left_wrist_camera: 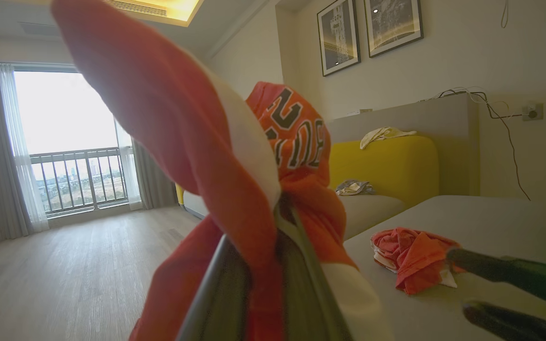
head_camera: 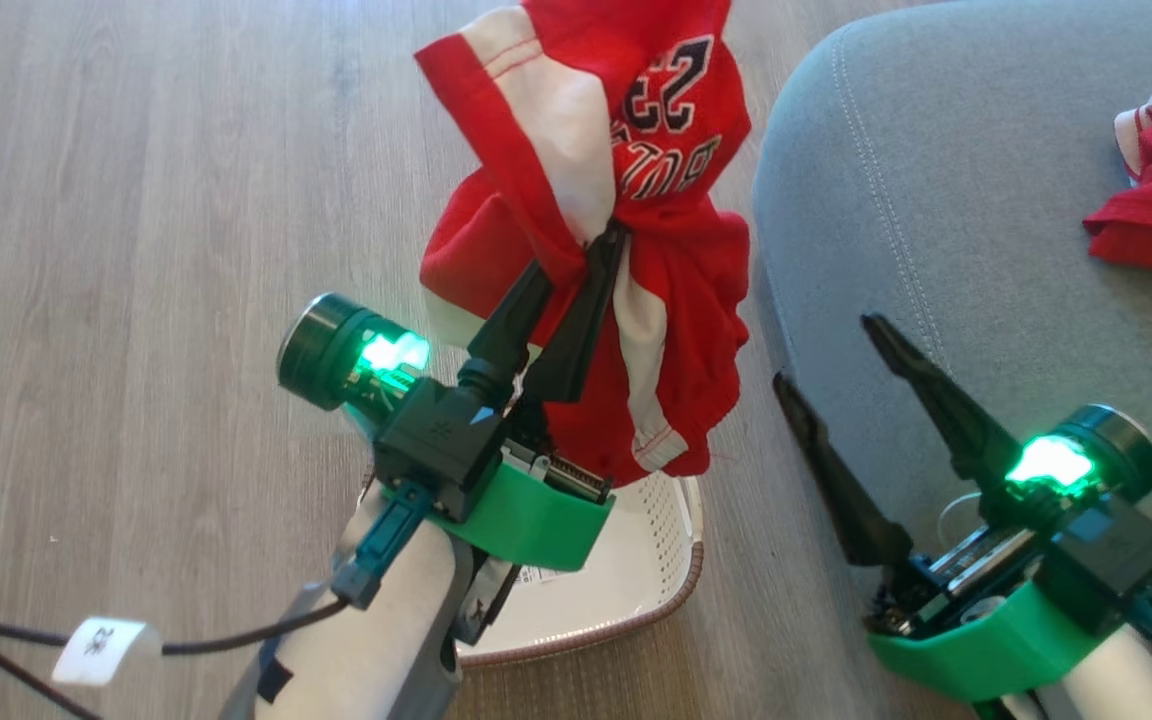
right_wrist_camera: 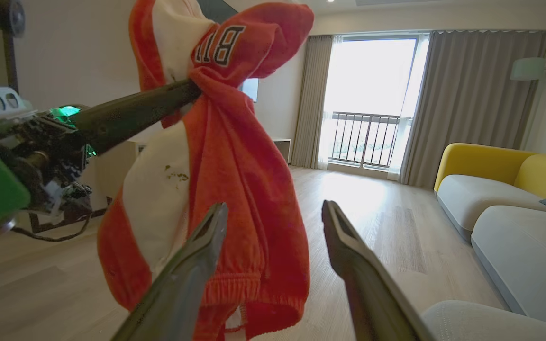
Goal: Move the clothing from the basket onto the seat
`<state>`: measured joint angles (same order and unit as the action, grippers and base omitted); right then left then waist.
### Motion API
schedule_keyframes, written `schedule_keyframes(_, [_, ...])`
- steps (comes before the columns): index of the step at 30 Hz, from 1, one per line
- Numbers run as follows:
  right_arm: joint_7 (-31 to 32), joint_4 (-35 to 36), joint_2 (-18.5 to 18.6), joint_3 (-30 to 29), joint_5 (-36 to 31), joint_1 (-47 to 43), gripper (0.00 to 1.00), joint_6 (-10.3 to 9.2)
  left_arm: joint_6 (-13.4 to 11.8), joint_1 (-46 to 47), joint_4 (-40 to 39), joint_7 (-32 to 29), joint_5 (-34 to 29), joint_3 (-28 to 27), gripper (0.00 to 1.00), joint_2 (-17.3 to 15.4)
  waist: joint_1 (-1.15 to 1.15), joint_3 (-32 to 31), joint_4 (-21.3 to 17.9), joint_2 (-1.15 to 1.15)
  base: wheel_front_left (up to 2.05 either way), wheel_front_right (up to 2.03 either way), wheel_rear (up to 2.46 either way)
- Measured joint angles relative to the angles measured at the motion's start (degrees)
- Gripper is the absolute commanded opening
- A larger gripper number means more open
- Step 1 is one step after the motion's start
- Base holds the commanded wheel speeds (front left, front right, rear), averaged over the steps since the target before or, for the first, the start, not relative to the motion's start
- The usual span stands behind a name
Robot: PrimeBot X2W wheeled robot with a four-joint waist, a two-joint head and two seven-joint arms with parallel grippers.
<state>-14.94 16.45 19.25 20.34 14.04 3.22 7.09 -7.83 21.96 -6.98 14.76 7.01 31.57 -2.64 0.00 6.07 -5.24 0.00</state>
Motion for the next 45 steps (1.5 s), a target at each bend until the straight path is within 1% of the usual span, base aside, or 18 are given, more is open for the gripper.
schedule_keyframes(6, [0.0, -0.5, 0.8, 2.2, -0.3, 0.8, 1.0, 0.0, 0.1, 0.0, 0.4, 0.0, 0.0, 0.8, 0.0, 0.0, 0.0, -0.1, 0.2, 0.0, 0.0, 0.0, 0.0])
schedule_keyframes(11, [0.0, -3.0, 1.4, 4.5, -1.9, 2.4, 1.0, 0.0, 1.2, 0.0, 1.3, 0.0, 0.0, 3.7, 0.0, 0.0, 0.0, -0.2, 0.8, 0.0, 0.0, 0.0, 0.0])
schedule_keyframes(16, [0.0, -5.1, 1.4, 5.1, -2.1, 2.6, 1.0, 0.0, 2.2, 0.0, 2.3, 0.0, -0.6, 6.8, 0.0, 0.0, 0.0, -0.5, 1.5, 0.0, 0.0, 0.0, 0.0])
schedule_keyframes(20, [0.0, -6.2, 1.5, 6.0, -2.5, 3.5, 1.0, 0.0, 2.2, 0.0, 2.6, 0.0, -1.1, 9.3, 0.0, -0.1, 0.0, -0.9, 2.0, 0.0, 0.0, 0.0, 0.0])
schedule_keyframes(24, [0.0, -8.2, 3.0, 8.8, -3.1, 4.0, 1.0, 0.0, 2.6, 0.0, 3.0, 0.0, -1.1, 11.0, 0.0, -0.1, 0.0, -1.2, 2.4, 0.0, 0.0, 0.0, 0.0])
schedule_keyframes(33, [0.0, -11.7, 3.2, 13.4, -6.1, 7.4, 1.0, 0.0, 3.0, 0.0, 3.9, 0.0, -0.9, 11.8, 0.0, -0.2, 0.0, -1.8, 2.5, 0.0, 0.0, 0.0, 0.0])
schedule_keyframes(38, [0.0, -13.6, 2.1, 14.6, -6.6, 9.2, 1.0, 0.0, 3.1, 0.0, 4.1, 0.0, -0.1, 12.8, 0.0, -0.2, 0.0, -1.8, 2.7, 0.0, 0.0, 0.0, 0.0])
schedule_keyframes(45, [0.0, -16.1, -1.0, 14.0, -7.8, 10.4, 1.0, 0.0, 3.1, 0.0, 4.3, 0.0, 1.0, 13.7, 0.0, -0.3, 0.0, -1.7, 3.7, 0.0, 0.0, 0.0, 0.0])
